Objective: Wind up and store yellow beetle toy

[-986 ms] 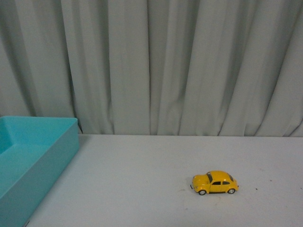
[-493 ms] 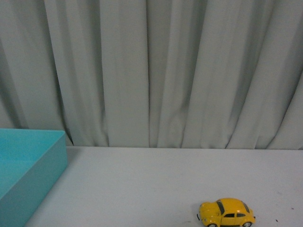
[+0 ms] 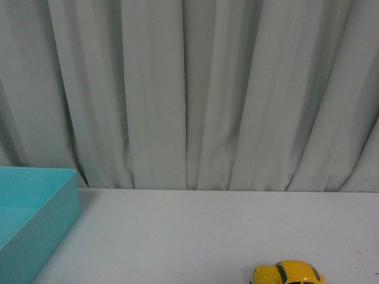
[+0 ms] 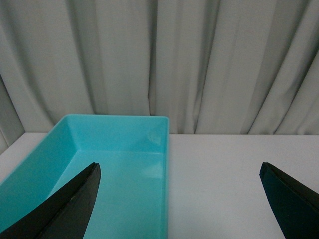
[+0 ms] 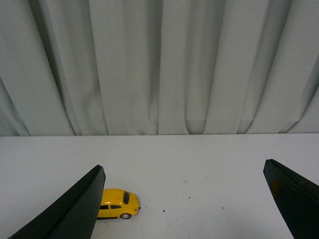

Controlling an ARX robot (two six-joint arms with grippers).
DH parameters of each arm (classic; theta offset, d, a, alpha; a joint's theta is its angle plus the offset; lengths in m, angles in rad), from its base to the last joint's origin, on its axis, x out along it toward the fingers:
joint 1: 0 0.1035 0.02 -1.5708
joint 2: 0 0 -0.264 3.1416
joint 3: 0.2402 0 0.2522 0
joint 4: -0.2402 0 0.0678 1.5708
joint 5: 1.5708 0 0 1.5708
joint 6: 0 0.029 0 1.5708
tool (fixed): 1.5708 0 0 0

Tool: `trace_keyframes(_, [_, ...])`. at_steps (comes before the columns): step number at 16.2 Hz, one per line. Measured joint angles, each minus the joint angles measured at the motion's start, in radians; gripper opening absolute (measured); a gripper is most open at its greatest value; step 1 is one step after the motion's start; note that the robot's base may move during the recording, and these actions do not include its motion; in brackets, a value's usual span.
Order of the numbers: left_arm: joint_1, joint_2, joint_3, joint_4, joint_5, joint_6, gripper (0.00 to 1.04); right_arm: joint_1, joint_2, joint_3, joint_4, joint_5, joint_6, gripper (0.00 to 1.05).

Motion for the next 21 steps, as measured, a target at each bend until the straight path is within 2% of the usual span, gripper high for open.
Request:
trace_keyframes(6, [0.0,0.0,0.0,0.0,0.0,0.0,0.98,0.0,0.0,0.0,0.0,0.0,0.0,0.98])
trace_keyframes(7, [0.0,0.0,0.0,0.0,0.0,0.0,0.98,0.087,0.107,0.0,0.216,0.256,0.046,0.98])
trace_keyframes(8, [0.0,0.0,0.0,0.001,0.003,0.0,0.98,0.092,0.375,0.023,0.495,0.557,0.126,0.98])
trace_keyframes(9, [0.0,0.0,0.0,0.001,-0.003,0.0,0.98,-0.015,0.582,0.047,0.658,0.717,0.161,0.98])
trace_keyframes(10, [0.0,0.0,0.0,0.0,-0.001,0.0,0.98,-0.094,0.762,0.101,0.808,0.714,0.177,0.98])
trace_keyframes(11, [-0.001,0.0,0.0,0.0,-0.001,0.0,0.98,-0.114,0.895,0.178,0.919,0.643,0.172,0.98])
trace_keyframes(13, [-0.001,0.0,0.0,0.0,0.0,0.0,0.98,-0.101,1.2,0.411,1.022,0.433,0.117,0.98])
trace_keyframes(15, [-0.001,0.0,0.0,0.0,0.0,0.0,0.98,-0.055,1.407,0.589,0.938,0.224,0.006,0.98])
trace_keyframes(16, [-0.001,0.0,0.0,0.0,0.0,0.0,0.98,-0.042,1.445,0.631,0.931,0.172,-0.029,0.98])
trace_keyframes(19, [-0.001,0.0,0.0,0.0,0.0,0.0,0.98,-0.024,1.49,0.681,0.909,0.115,-0.074,0.98])
trace_keyframes(21, [-0.001,0.0,0.0,0.0,0.0,0.0,0.98,-0.009,1.524,0.747,0.847,0.038,-0.131,0.98])
